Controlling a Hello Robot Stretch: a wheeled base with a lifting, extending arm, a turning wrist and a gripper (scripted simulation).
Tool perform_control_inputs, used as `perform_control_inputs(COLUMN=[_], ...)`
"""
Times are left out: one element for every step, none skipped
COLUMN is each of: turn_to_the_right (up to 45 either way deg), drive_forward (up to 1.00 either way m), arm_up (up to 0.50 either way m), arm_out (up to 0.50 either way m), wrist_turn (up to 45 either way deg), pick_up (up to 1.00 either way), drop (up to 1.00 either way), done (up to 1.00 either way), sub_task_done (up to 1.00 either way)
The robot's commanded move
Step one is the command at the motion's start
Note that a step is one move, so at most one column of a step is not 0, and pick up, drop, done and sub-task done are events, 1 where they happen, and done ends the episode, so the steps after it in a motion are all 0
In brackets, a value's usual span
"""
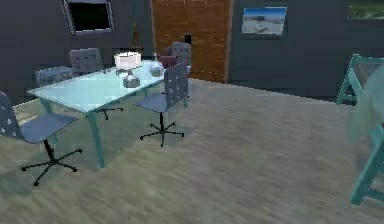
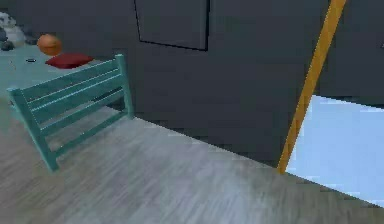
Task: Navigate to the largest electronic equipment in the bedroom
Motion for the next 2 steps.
perform_control_inputs(turn_to_the_right=[24.0, 0.0], drive_forward=[0.00, 1.00], arm_up=[0.00, 0.00], arm_out=[0.00, 0.00], wrist_turn=[0.0, 0.0], pick_up=[0.00, 0.00], drop=[0.00, 0.00], done=[0.00, 0.00], sub_task_done=[0.00, 0.00])
